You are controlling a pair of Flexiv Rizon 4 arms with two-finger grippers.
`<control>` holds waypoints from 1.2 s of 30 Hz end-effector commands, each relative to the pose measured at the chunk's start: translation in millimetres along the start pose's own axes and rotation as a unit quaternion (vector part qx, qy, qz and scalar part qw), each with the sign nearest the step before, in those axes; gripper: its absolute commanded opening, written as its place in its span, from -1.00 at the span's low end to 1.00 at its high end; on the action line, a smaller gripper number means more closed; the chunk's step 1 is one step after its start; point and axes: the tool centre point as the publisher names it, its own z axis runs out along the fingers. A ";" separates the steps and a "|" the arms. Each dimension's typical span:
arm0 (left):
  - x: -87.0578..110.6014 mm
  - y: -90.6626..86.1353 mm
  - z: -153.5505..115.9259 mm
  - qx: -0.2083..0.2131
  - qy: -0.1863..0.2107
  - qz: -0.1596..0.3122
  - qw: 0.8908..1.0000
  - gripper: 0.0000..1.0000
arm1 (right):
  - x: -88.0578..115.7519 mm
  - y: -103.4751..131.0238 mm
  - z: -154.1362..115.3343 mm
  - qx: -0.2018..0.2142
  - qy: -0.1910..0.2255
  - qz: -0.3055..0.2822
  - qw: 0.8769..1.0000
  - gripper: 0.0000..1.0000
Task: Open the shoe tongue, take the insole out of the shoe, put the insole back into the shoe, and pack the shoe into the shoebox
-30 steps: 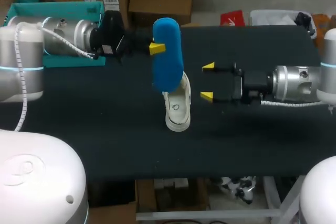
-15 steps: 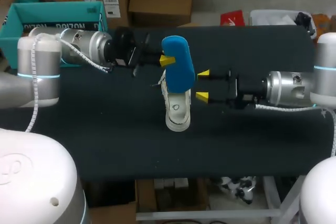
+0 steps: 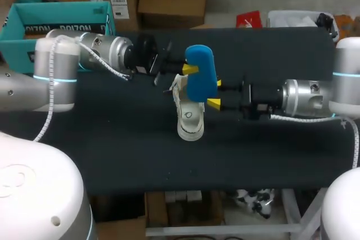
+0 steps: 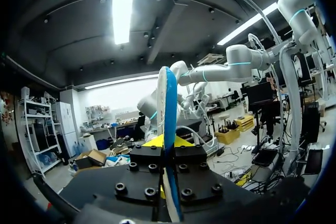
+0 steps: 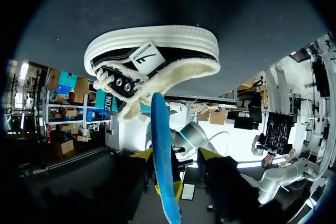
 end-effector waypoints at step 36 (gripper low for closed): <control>13.7 -21.3 -74.7 -0.115 0.185 -0.210 0.953 1.00 | -16.9 4.9 -9.7 0.045 -0.087 -0.031 0.995 -1.00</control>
